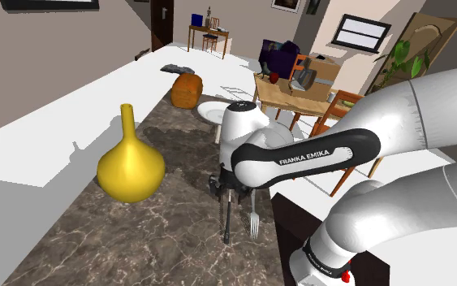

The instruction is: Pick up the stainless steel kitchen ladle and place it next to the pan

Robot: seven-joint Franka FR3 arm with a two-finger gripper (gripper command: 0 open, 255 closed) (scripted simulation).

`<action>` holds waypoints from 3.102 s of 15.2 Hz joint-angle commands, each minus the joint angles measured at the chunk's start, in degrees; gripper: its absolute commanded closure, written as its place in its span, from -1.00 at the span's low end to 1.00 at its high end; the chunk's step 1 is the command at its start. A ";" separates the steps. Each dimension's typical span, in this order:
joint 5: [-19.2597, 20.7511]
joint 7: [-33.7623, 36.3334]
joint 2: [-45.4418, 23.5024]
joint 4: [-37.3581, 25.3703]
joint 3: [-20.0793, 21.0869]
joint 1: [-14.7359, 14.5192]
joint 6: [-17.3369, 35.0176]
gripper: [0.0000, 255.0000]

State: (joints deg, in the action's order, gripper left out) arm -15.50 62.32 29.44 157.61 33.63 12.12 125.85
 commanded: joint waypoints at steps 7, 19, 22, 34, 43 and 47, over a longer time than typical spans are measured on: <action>0.00 0.00 0.00 0.00 0.00 0.00 0.00 1.00; 0.62 -1.00 5.48 -4.42 -3.00 -0.65 -9.81 1.00; 0.95 -1.20 6.67 -5.99 -3.80 -0.69 -12.55 1.00; 5.30 -0.83 -1.22 -17.76 -4.01 3.50 -16.37 1.00; 16.38 4.42 -23.99 -37.44 -0.30 9.51 -15.29 1.00; 22.38 7.36 -34.45 -48.11 0.23 9.51 -17.43 1.00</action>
State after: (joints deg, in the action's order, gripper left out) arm 5.28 69.01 -2.32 112.19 33.79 21.65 108.90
